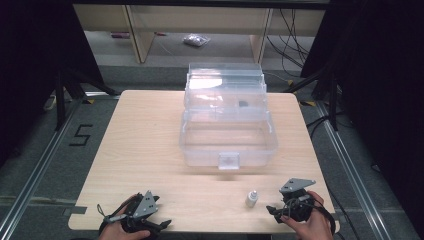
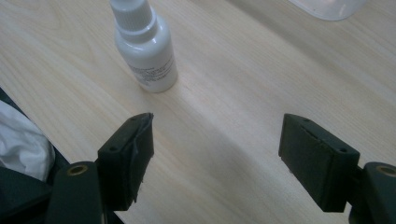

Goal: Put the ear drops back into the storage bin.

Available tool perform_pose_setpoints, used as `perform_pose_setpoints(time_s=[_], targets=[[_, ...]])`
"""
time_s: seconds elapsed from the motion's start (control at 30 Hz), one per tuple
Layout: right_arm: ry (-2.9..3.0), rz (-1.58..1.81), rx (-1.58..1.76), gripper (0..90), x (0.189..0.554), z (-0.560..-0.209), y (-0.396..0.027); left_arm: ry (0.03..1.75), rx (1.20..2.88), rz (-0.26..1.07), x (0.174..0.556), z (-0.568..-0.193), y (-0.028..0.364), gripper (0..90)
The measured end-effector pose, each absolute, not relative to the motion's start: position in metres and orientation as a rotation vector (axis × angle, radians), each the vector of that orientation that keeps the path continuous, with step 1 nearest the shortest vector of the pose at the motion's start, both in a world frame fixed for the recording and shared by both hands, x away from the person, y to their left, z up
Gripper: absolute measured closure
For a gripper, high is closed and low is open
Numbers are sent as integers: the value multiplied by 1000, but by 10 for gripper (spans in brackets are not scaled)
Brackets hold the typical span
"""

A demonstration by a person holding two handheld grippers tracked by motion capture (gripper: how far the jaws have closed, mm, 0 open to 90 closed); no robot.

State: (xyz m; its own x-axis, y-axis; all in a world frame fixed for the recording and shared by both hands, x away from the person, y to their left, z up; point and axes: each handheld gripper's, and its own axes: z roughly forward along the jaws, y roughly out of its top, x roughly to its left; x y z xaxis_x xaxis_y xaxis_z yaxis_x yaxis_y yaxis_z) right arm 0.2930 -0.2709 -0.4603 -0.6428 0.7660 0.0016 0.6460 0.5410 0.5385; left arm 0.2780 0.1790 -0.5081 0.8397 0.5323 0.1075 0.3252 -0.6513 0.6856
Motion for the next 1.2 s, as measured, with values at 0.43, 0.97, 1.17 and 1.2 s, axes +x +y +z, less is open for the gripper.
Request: perform_pose_setpoints(time_s=[0.43,0.97,1.17,1.2], targets=[[2598,728,1105,273,291,-457,-261,628,2318,385,277,-508,178,167],[2718,631,955,298,296,-447,-235,622,2328,391,278,-508,179,167],[2745,543,938,310,305,-444,-223,622,2327,394,279,-508,179,167],[2745,543,938,310,305,-444,-223,622,2327,394,279,-508,179,167]])
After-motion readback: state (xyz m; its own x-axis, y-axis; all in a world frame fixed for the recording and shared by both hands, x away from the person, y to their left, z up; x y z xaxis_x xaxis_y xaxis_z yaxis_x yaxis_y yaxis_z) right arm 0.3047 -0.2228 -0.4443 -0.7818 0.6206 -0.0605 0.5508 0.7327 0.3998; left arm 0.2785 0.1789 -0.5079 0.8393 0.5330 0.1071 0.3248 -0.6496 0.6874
